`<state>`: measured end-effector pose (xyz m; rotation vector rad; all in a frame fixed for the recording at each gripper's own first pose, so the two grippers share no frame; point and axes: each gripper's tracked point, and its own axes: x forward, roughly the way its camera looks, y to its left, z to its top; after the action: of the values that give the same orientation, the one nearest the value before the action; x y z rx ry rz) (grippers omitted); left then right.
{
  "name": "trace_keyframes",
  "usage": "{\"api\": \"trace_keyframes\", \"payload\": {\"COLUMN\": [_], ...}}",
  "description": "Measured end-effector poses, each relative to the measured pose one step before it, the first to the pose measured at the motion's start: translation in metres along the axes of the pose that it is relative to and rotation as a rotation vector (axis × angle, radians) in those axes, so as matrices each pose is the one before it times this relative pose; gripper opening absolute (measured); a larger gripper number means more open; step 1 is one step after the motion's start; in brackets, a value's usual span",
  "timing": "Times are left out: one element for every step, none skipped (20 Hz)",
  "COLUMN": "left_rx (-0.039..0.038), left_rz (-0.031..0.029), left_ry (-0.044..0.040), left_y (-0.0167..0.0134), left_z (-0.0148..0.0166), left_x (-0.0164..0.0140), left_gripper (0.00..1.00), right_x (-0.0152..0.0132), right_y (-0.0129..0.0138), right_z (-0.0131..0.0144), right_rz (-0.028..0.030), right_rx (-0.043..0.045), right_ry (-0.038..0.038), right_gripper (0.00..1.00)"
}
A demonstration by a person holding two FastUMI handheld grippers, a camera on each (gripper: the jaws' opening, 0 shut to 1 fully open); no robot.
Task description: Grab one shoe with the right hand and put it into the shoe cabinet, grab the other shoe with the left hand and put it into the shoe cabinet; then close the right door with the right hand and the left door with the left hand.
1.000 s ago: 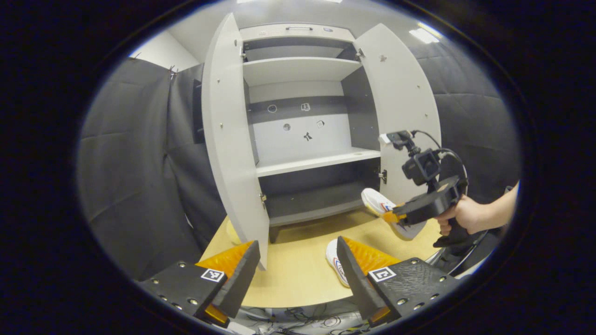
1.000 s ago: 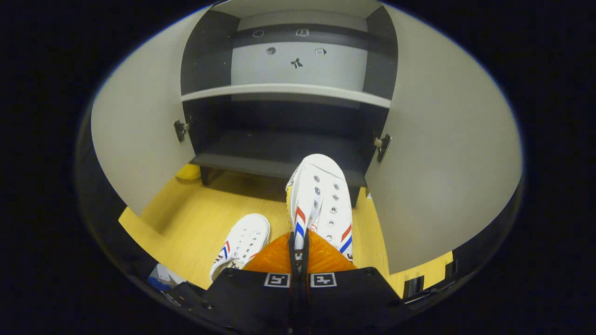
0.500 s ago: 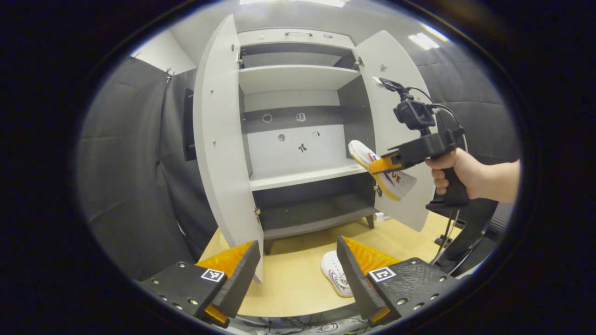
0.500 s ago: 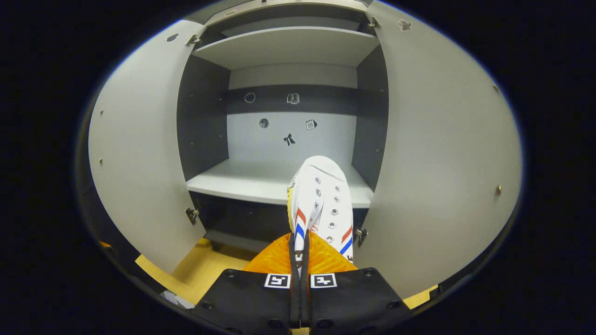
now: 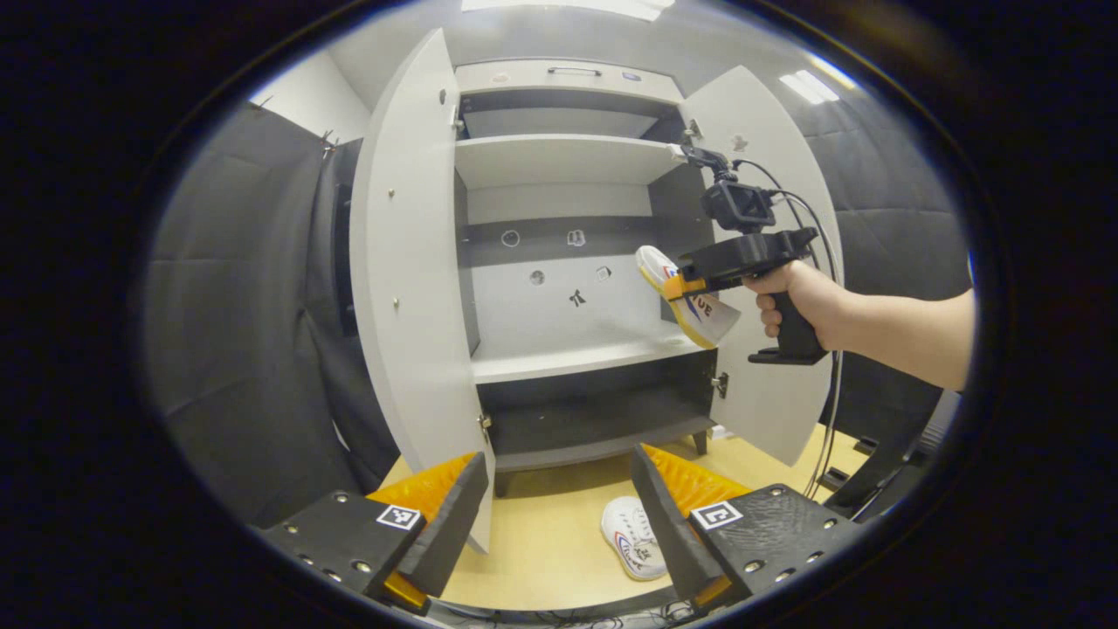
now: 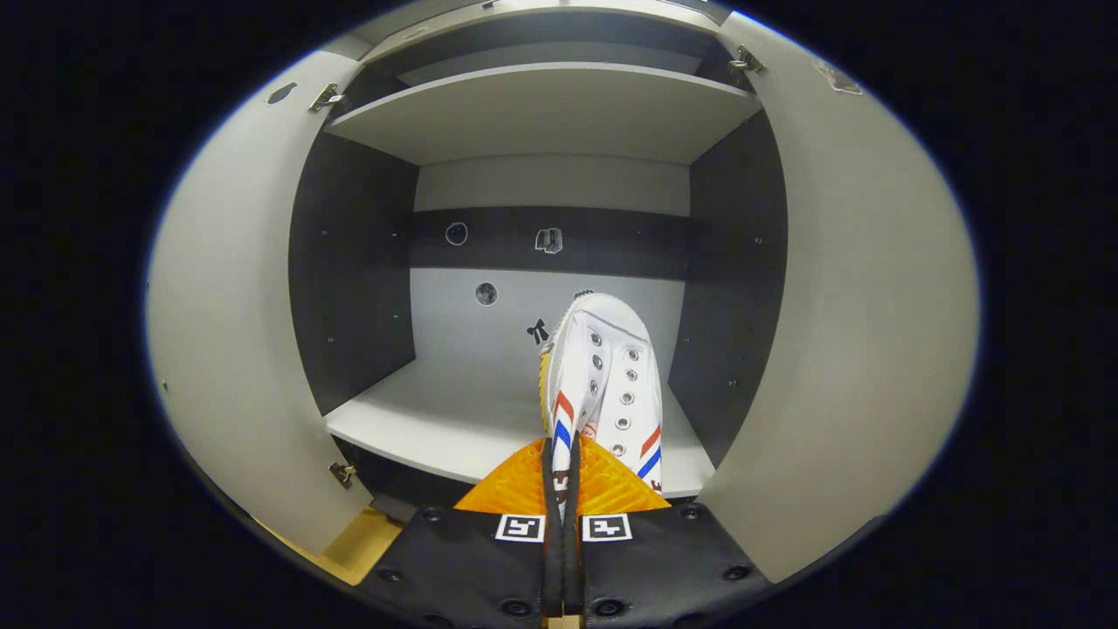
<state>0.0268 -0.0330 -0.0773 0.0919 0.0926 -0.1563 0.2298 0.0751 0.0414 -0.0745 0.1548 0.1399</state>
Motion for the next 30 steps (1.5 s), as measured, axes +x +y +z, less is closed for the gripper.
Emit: {"api": "trace_keyframes", "payload": {"left_rx": [-0.00326, -0.00262, -0.00081, -0.00216, -0.00752, -0.01657, -0.02170, -0.01711, -0.00618, 0.00354, 0.00904, 0.01075, 0.01160, 0.00780, 0.00223, -0.00035, -0.00132, -0.00187, -0.00199, -0.00060, 0.00220, 0.00254, 0.00258, 0.00240, 0.00475, 0.00719, 0.01414, 0.01387, 0.01298, 0.00418], "left_rz": [0.01927, 0.01913, 0.02003, 0.02118, 0.01969, 0.01986, 0.01382, 0.01034, 0.01492, 0.01684, 0.01676, 0.01537, 0.01769, 0.01606, 0.01288, 0.01221, 0.01447, 0.01594, 0.01485, 0.01395, 0.01562, 0.01359, 0.01335, 0.01274, 0.01153, 0.00923, 0.00800, 0.01059, 0.01007, -0.00118], "left_ry": [-0.00406, -0.00186, 0.00608, 0.01090, 0.01463, 0.01054, 0.00078, -0.00183, -0.00172, -0.00193, -0.00127, 0.00215, 0.00348, 0.00557, 0.00550, 0.00749, 0.00818, 0.00838, 0.00684, 0.00678, 0.00819, 0.00775, 0.00732, 0.00674, 0.00575, 0.00174, -0.00018, 0.00203, 0.00373, 0.00280], "left_y": [0.00245, 0.00217, 0.00186, 0.00110, 0.00074, 0.00021, -0.00076, -0.00251, -0.00119, -0.00116, -0.00114, -0.00207, -0.00065, -0.00263, -0.00253, -0.00165, -0.00132, -0.00087, 0.00064, -0.00001, 0.00048, -0.00074, -0.00033, -0.00016, -0.00080, -0.00047, -0.00074, 0.00115, 0.00220, -0.00072], "left_z": [0.00263, 0.00220, -0.00020, -0.00154, -0.00037, 0.00002, 0.00391, 0.00416, 0.00452, 0.00366, 0.00330, 0.00197, -0.00087, -0.00098, -0.00083, -0.00102, -0.00063, -0.00025, -0.00199, -0.00171, -0.00156, -0.00182, -0.00195, -0.00225, -0.00297, -0.00065, -0.00056, -0.00050, -0.00059, 0.00012], "left_x": [0.00187, 0.00249, 0.00176, 0.00221, 0.00282, 0.00145, 0.00127, 0.00027, 0.00073, 0.00022, -0.00042, -0.00006, -0.00116, -0.00020, -0.00132, -0.00039, -0.00120, -0.00026, 0.00061, -0.00093, -0.00028, -0.00084, -0.00221, -0.00154, -0.00296, -0.00300, -0.00350, -0.00158, 0.00025, 0.00014], "left_gripper": [0.95, 0.95, 0.95, 0.95, 0.94, 0.94, 0.97, 0.97, 0.96, 0.95, 0.94, 0.94, 0.94, 0.95, 0.95, 0.95, 0.95, 0.95, 0.96, 0.96, 0.96, 0.97, 0.96, 0.96, 0.96, 0.95, 0.96, 0.97, 0.96, 0.97], "right_x": [0.00866, 0.00990, 0.00917, 0.00949, 0.01019, 0.01035, 0.00997, 0.01027, 0.01000, 0.00968, 0.00935, 0.00786, 0.00781, 0.00771, 0.00923, 0.00861, 0.00873, 0.00712, 0.00633, 0.00212, 0.00445, 0.00367, 0.00473, 0.00452, 0.00386, 0.00287, 0.00143, -0.00282, -0.00408, -0.00363], "right_y": [-0.00168, -0.00217, -0.00208, -0.00145, -0.00022, -0.00031, 0.00044, 0.00091, 0.00132, -0.00002, 0.00208, 0.00302, 0.00121, 0.00021, 0.00045, -0.00062, -0.00065, -0.00018, 0.00000, -0.00088, -0.00110, -0.00030, -0.00066, -0.00109, 0.00006, -0.00102, -0.00223, 0.00264, 0.00606, 0.00349], "right_z": [0.00431, 0.00289, 0.00389, 0.00287, 0.00239, 0.00325, 0.00215, 0.00171, 0.00220, 0.00041, 0.00025, -0.00129, -0.00190, -0.00314, -0.00337, -0.00387, -0.00474, -0.00524, -0.00336, -0.00092, -0.00098, -0.00200, -0.00097, -0.00128, -0.00233, -0.00057, 0.00040, 0.00682, 0.00848, 0.00983], "right_rz": [0.00498, 0.00129, 0.00081, 0.00330, 0.00700, 0.00567, 0.00616, 0.00624, 0.00664, 0.00429, 0.00429, 0.00611, 0.00629, 0.00485, 0.00116, -0.00153, -0.00217, 0.00199, 0.00823, 0.00885, 0.00170, -0.00146, -0.00486, -0.00098, 0.00356, 0.00366, -0.00210, 0.02499, 0.02280, 0.01199], "right_rx": [0.00652, 0.00337, 0.00158, 0.00387, 0.00286, 0.00731, 0.00891, 0.01290, 0.01743, 0.02100, 0.01712, 0.01301, 0.00513, 0.00031, 0.00091, 0.00560, 0.00738, 0.00547, 0.00321, 0.00543, 0.01023, 0.01405, 0.01086, 0.01123, 0.01014, 0.01083, 0.00940, 0.01547, 0.01875, 0.00524], "right_ry": [-0.00469, -0.00361, -0.00644, -0.00372, -0.00205, -0.00449, 0.00033, 0.00222, 0.00212, 0.00577, 0.00417, 0.00321, 0.00598, 0.00963, 0.01214, 0.01236, 0.01607, 0.01625, 0.01064, 0.00127, 0.00584, 0.00904, 0.00647, 0.00894, 0.00771, 0.00316, 0.00085, -0.02445, -0.02959, -0.03198], "right_gripper": [0.00, 0.01, 0.01, 0.01, 0.00, 0.00, 0.00, 0.01, 0.00, 0.01, 0.01, 0.01, 0.01, 0.01, 0.01, 0.01, 0.01, 0.01, 0.02, 0.02, 0.01, 0.01, 0.01, 0.00, 0.03, 0.05, 0.05, 0.10, 0.18, 0.24]}}
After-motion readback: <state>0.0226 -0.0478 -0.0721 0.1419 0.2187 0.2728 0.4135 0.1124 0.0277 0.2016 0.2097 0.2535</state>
